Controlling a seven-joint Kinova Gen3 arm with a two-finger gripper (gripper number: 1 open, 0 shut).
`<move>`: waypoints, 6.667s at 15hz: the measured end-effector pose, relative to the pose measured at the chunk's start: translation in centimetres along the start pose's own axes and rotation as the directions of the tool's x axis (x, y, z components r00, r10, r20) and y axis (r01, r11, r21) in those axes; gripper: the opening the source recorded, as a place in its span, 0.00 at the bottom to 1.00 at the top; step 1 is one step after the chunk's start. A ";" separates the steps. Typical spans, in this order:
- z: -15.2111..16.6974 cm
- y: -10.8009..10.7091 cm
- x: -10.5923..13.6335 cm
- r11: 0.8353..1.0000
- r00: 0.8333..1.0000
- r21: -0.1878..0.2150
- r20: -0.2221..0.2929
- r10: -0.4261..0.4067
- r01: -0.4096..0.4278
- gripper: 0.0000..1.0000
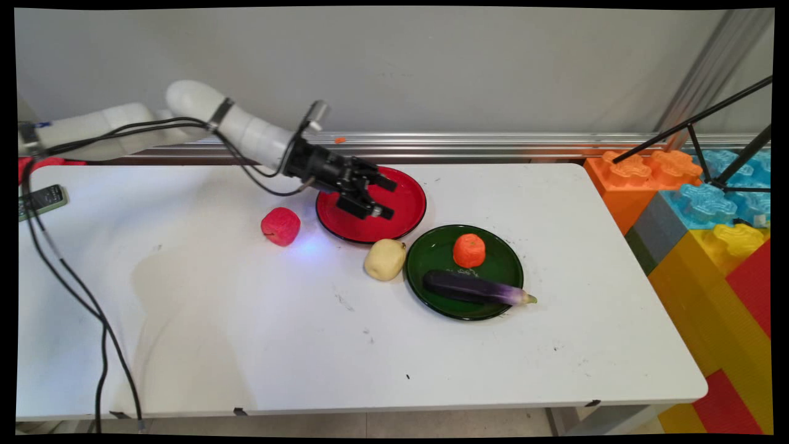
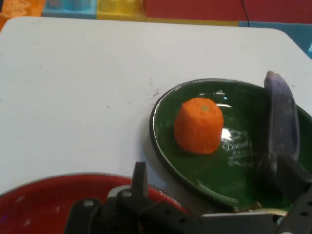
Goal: Pick up the mandarin from the green plate, then place the picked object on the table
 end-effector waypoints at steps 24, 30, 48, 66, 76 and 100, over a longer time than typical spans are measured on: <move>15.9 -2.9 5.1 0.985 0.984 -0.164 0.178 -0.031 0.061 1.00; 18.1 -3.3 5.0 0.982 0.979 -0.183 0.203 -0.019 0.057 1.00; 19.8 -4.0 4.8 0.979 0.978 -0.204 0.203 0.049 -0.007 0.00; 13.3 -2.3 7.9 0.986 0.994 -0.160 0.110 -0.028 0.045 0.00; 3.1 2.9 6.0 0.993 0.999 -0.118 0.041 -0.025 0.030 0.00; -4.8 6.5 -6.3 0.996 0.998 -0.083 0.057 0.038 -0.033 0.00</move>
